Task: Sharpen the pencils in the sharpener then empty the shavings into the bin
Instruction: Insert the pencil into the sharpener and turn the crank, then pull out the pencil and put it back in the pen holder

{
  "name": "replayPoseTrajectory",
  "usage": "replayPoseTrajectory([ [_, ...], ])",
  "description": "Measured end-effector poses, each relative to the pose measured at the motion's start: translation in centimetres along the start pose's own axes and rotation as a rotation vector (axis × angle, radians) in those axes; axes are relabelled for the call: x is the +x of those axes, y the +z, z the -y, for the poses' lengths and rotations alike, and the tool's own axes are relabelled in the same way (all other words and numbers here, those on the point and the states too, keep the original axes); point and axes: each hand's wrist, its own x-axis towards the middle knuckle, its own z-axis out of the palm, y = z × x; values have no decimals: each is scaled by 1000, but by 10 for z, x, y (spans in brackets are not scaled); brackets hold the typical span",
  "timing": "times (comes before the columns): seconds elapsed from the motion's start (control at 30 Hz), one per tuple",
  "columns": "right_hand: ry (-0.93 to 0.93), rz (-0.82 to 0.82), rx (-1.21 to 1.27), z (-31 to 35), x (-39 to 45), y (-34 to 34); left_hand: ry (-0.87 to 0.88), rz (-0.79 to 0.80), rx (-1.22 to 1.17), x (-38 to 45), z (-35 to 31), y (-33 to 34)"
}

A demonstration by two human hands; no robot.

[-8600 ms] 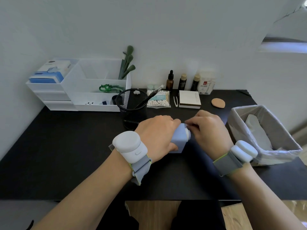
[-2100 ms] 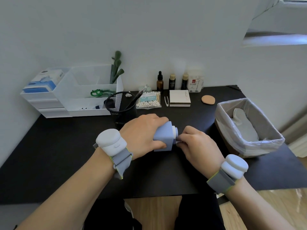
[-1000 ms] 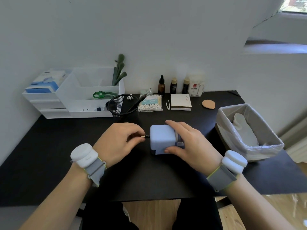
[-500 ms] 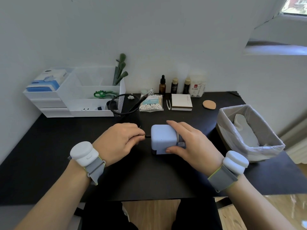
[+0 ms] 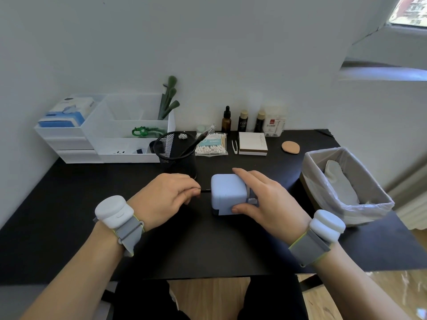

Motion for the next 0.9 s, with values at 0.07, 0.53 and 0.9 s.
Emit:
replayPoseTrajectory([
  [0.07,-1,-5,0,0,0,1,-19,13,-21,-1,-1,-1],
  [0.53,-1,3,-20,1,0,-1,-49,-77,-73,-6,-2,-4],
  [0.9,-5,16,-39,1,0,0,-52,-139,-76,-11,0,-4],
])
